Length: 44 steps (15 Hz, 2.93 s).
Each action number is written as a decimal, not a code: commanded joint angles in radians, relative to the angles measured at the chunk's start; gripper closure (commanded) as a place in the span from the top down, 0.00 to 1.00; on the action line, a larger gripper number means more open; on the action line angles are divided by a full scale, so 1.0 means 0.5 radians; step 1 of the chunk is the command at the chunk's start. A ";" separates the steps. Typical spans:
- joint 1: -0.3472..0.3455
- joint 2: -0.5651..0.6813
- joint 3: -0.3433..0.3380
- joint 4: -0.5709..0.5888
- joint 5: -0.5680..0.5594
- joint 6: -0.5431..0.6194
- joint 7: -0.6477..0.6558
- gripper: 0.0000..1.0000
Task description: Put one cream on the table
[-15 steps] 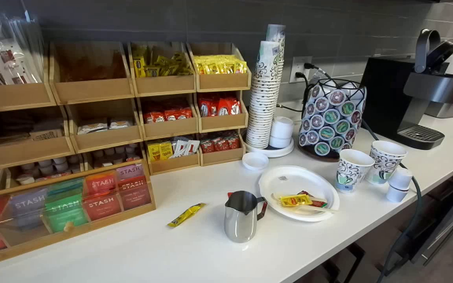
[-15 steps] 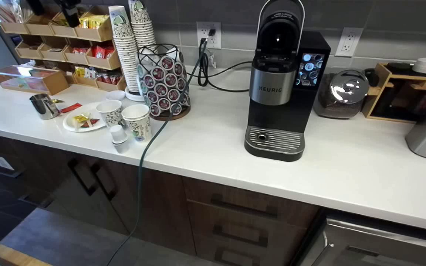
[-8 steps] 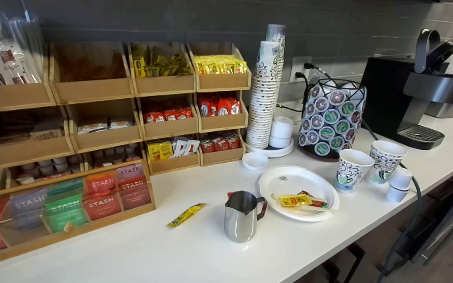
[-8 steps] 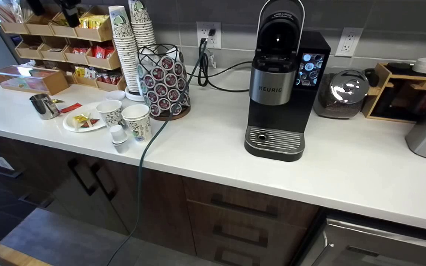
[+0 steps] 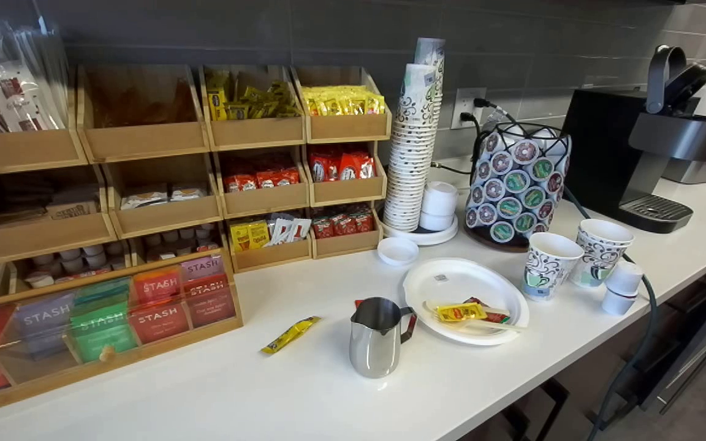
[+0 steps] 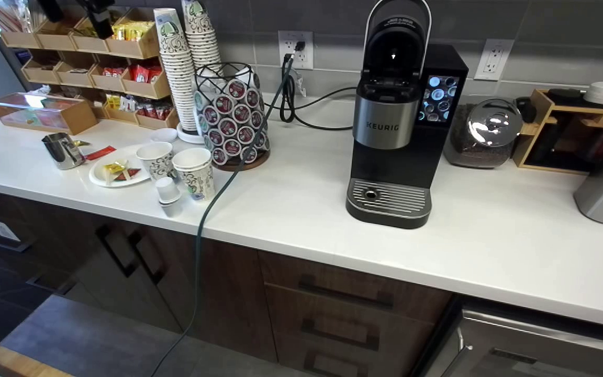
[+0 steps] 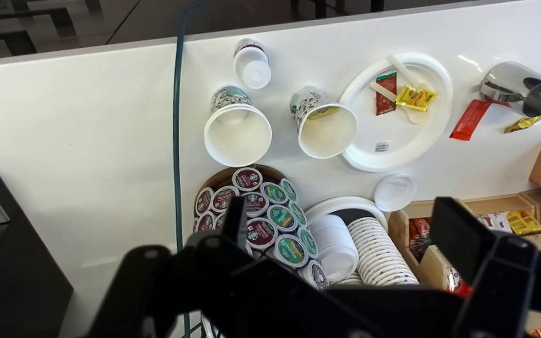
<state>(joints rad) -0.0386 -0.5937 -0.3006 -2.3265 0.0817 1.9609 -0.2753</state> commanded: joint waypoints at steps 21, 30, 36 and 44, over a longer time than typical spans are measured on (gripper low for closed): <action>-0.047 0.010 0.036 0.005 0.027 -0.006 -0.023 1.00; -0.060 0.038 0.073 0.005 0.083 0.057 0.091 1.00; -0.070 0.399 0.378 0.042 0.184 0.536 0.721 1.00; 0.000 0.710 0.395 0.038 0.347 0.738 0.605 1.00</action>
<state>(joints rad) -0.0618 -0.2596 -0.0382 -2.3080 0.1422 2.3333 0.2004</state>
